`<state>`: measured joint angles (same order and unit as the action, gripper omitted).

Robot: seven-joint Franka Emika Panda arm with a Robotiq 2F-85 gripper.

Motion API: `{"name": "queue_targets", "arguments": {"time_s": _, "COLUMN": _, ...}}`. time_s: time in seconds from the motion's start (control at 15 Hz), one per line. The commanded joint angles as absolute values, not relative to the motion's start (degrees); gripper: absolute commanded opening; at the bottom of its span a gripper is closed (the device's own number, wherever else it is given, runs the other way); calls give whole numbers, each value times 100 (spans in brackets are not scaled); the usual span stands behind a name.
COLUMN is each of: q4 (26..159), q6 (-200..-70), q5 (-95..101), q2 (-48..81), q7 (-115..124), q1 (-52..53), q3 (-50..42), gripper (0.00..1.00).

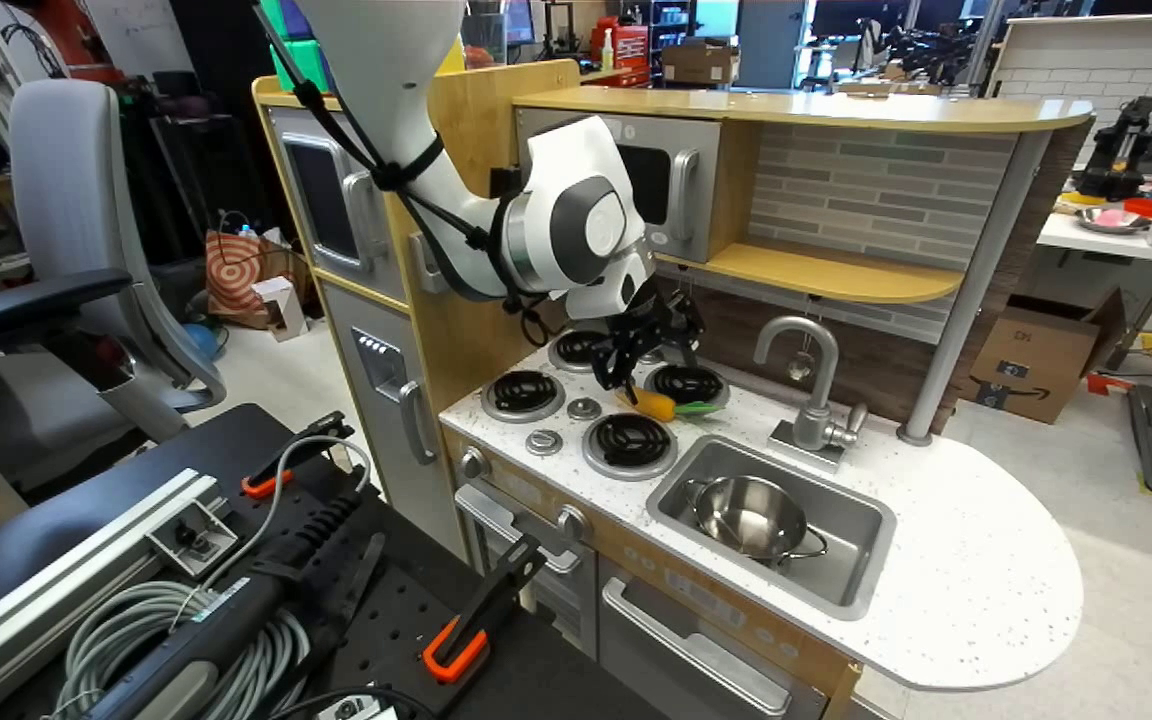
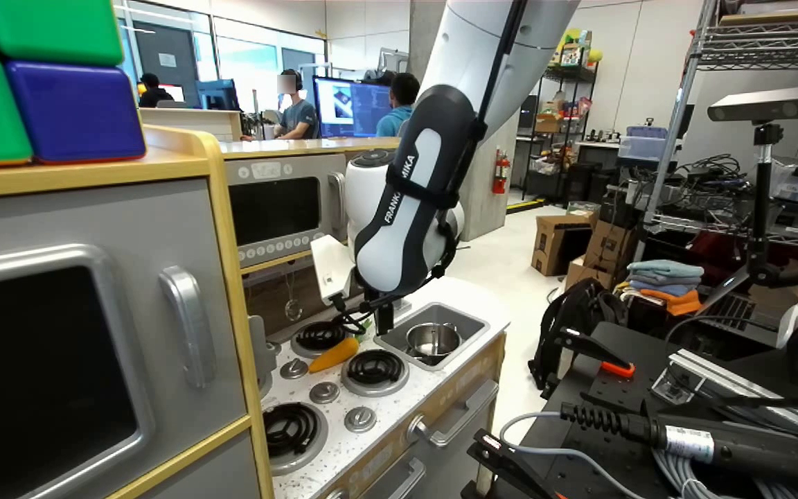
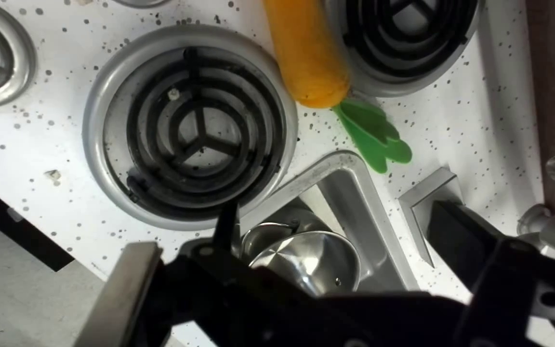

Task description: Put the carrot plush toy in the pot

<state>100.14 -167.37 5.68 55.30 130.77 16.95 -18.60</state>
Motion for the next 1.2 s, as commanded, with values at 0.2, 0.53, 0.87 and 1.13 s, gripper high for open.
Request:
{"name": "queue_targets", "arguments": {"time_s": 0.2, "q4": 10148, "q6": -17200, "q5": -162, "q2": 5738, "q7": 13705, "q1": 2067, "q3": -2171, "gripper": 100}}
{"name": "queue_targets", "arguments": {"time_s": 0.53, "q4": 9721, "q6": -17301, "q5": -1032, "q2": 5984, "q7": 14124, "q1": 1868, "q3": -1791, "gripper": 100}}
{"name": "queue_targets", "arguments": {"time_s": 0.87, "q4": 9027, "q6": -17221, "q5": -1314, "q2": 6455, "q7": 14532, "q1": 2032, "q3": -1903, "gripper": 100}}
{"name": "queue_targets", "arguments": {"time_s": 1.13, "q4": 8480, "q6": -16839, "q5": -890, "q2": 6903, "q7": 14074, "q1": 2024, "q3": -1921, "gripper": 100}}
